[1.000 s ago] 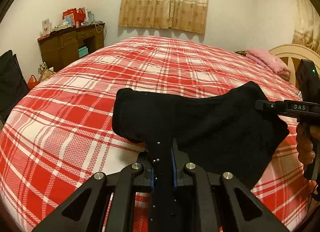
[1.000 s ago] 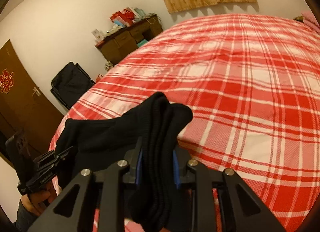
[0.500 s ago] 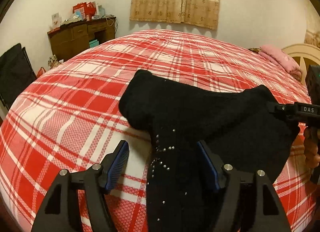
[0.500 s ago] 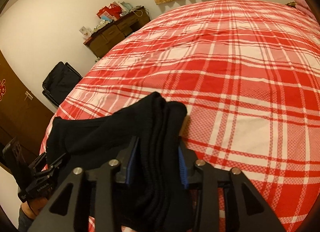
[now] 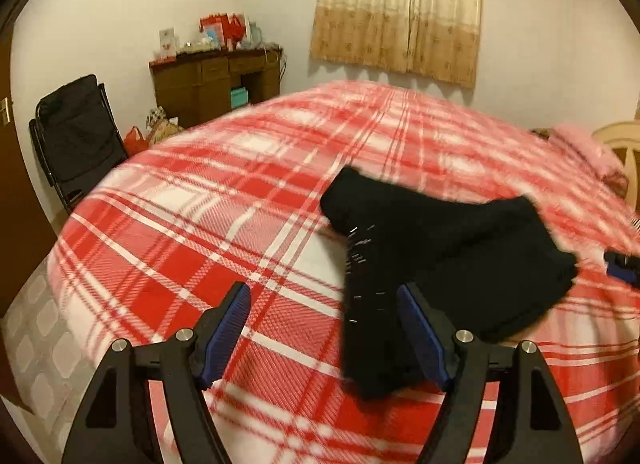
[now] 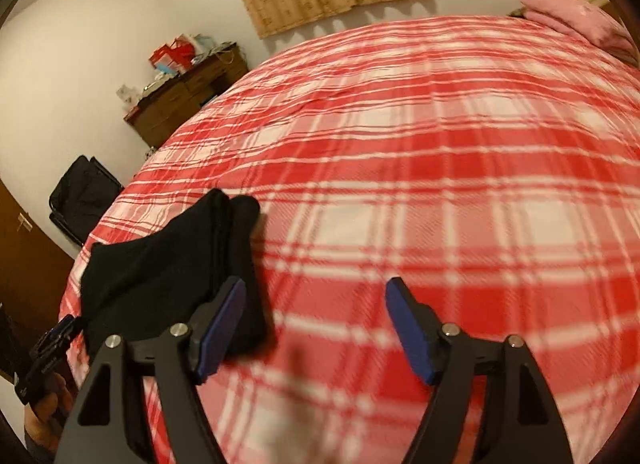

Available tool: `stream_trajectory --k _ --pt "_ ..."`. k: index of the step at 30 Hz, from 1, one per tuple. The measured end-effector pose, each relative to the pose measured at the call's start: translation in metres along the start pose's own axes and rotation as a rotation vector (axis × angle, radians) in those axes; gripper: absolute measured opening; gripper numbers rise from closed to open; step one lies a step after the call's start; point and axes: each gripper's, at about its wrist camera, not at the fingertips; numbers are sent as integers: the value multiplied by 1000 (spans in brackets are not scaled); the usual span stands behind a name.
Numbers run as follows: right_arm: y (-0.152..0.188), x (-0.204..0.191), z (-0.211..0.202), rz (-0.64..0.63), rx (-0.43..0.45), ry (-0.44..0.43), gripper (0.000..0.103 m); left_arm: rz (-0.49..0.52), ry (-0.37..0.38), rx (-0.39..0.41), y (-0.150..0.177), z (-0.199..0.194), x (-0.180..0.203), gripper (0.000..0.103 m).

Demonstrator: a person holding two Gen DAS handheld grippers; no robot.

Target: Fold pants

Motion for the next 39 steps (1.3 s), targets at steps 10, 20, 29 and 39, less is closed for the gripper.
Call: stream_trajectory --k 10,20,29,39 --pt "44 -16 -118 -15 142 -10 95 69 105 125 -6 -81 47 77" --pt "51 -74 -174 -208 280 49 99 148 105 178 -2 -126 65 79" --pt "66 -112 -205 -354 375 53 103 155 74 235 -5 -147 65 89" --pt "69 -120 -210 -377 393 52 103 159 76 247 -2 -150 69 89"
Point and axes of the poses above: each gripper's, at about its wrist camera, not at the fingertips, and z roughly the way its jaws point, x to its right, y to its underside
